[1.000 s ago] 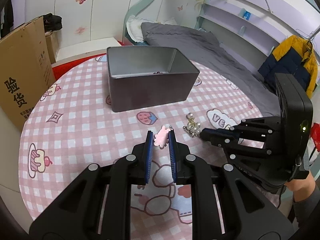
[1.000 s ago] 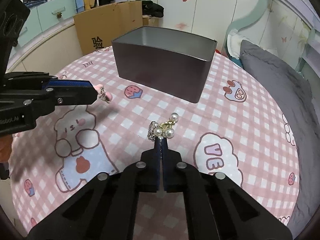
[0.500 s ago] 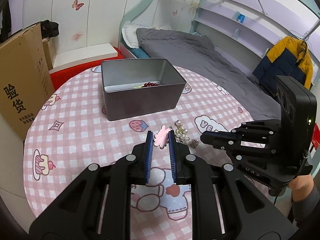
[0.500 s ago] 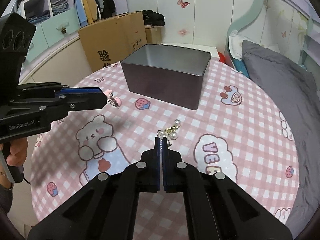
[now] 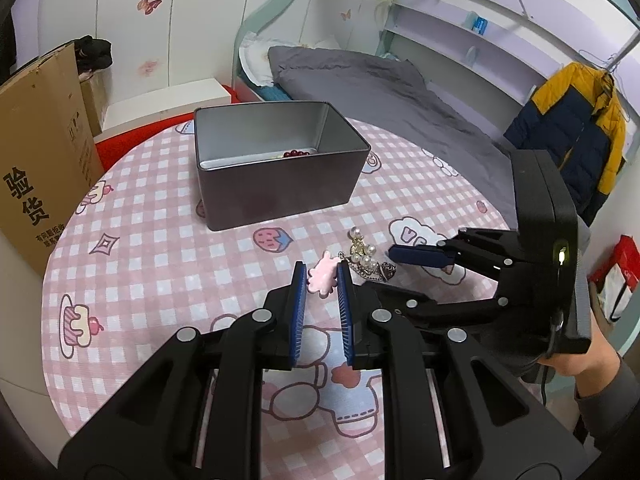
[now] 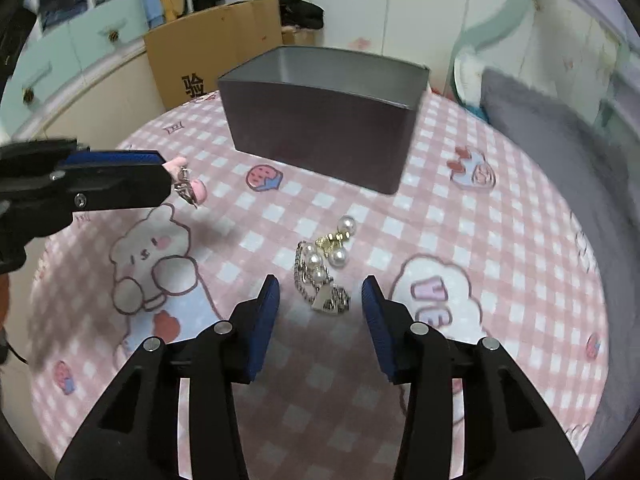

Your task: Organize jewelry

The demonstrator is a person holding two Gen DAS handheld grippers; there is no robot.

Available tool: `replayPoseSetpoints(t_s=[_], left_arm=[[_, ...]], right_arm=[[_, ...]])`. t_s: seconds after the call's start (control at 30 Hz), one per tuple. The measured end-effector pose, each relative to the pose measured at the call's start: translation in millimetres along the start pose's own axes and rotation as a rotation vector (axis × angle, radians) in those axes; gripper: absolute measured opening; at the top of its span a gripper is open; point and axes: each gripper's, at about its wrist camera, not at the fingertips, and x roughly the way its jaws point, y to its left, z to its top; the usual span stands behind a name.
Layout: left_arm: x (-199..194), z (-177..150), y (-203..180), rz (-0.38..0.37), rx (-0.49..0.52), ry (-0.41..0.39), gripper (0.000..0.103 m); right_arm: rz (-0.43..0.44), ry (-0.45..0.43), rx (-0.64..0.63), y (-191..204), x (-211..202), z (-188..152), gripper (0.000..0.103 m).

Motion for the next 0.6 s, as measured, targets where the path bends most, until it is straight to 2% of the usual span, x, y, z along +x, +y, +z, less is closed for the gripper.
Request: replayPoseSetpoints(t_s=[0.07,0.2,0.23,0.3,0.6], left_arm=[[1.4,0.2,-0.4,0.001,0.003,0.004,0.016],[0.8,1.3,-2.0,-0.001,0.004,0.001,0.016],[-0.4,2.0,-2.4,-0.002,0.004,-0.002,0.016],[-2.3,3.7,-3.0,-0.007,0.002,-0.007,0.016],[-22.2,17.2,-9.7,-0.026,0.005,-0.051,0.016]], right_arm=[[0.006,0.001,-0.019,3.4,0.7,1.0,0.014],[-0.015,0.018,-0.071,12.6,0.5,1.4,0.006],[-0.004,0.022,-0.067,11.4,-1.3,1.4,0.001],[0.039,0.017,-0.039,6.4,-9.2,2.2,0.001],[0.080,-0.102,-0.013,3.1,-66.0,19.9,0.001]])
